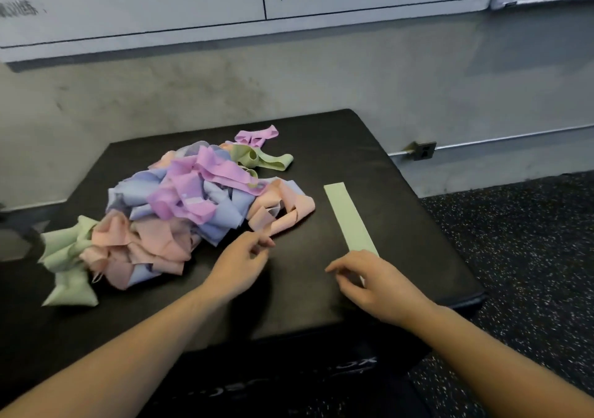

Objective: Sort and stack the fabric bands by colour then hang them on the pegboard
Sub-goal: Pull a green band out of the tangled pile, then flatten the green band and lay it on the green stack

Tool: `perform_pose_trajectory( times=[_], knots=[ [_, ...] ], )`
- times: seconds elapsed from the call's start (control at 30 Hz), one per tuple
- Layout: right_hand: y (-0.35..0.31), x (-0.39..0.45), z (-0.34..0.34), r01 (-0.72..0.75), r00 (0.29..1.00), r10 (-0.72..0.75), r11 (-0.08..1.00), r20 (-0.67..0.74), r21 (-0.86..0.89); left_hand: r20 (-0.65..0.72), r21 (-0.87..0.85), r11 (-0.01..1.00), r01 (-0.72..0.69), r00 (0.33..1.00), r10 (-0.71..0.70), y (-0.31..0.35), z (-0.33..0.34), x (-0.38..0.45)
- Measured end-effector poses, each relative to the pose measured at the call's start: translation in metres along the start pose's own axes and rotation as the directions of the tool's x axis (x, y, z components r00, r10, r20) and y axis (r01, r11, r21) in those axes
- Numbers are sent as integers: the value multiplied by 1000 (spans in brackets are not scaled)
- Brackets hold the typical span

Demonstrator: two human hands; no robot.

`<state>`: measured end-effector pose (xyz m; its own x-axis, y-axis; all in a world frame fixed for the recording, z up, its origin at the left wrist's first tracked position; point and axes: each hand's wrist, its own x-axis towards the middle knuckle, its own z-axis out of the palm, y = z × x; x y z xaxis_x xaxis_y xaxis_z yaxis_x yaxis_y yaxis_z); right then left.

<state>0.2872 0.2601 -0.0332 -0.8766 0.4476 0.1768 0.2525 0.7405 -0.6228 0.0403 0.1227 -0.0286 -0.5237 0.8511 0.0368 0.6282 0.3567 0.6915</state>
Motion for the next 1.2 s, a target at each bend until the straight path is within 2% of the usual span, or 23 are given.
perform_pose_trajectory(
  times=[0.13, 0.27, 0.37, 0.53, 0.7, 0.83, 0.97, 1.07, 1.13, 1.2],
  knots=[
    [-21, 23, 20, -9, 998, 7, 1000, 58, 24, -38, 104, 994, -26, 999, 30, -37, -23, -22],
    [-46, 51, 37, -13, 990, 5, 998, 139, 56, -71, 225, 967, -121, 988, 140, -71, -40, -43],
    [-66, 73, 54, 11, 982, -27, 996, 186, 88, -189, 283, 949, -138, 962, 196, -94, -54, -56],
    [-104, 111, 82, 79, 967, -110, 987, 231, 139, -418, 375, 923, -84, 874, 249, -120, -72, -69],
    [-144, 157, 98, 269, 946, -279, 960, 164, 84, -548, 354, 928, 114, 830, 107, -126, -94, -61],
    [-168, 192, 98, 288, 955, -290, 957, 65, 40, -523, 323, 942, 86, 846, 102, -132, -109, -51],
    [-193, 215, 104, 346, 933, -342, 938, 115, -10, -493, 298, 946, 129, 869, 37, -139, -114, -46],
    [-219, 225, 122, 421, 895, -425, 905, 136, 59, -584, 261, 941, 214, 811, -22, -151, -121, -49],
    [-231, 231, 138, 416, 891, -428, 903, 154, 107, -644, 225, 931, 288, 761, -80, -164, -127, -54],
    [-239, 238, 154, 398, 882, -411, 912, 229, 101, -695, 171, 910, 377, 701, -160, -176, -136, -62]
  ],
)
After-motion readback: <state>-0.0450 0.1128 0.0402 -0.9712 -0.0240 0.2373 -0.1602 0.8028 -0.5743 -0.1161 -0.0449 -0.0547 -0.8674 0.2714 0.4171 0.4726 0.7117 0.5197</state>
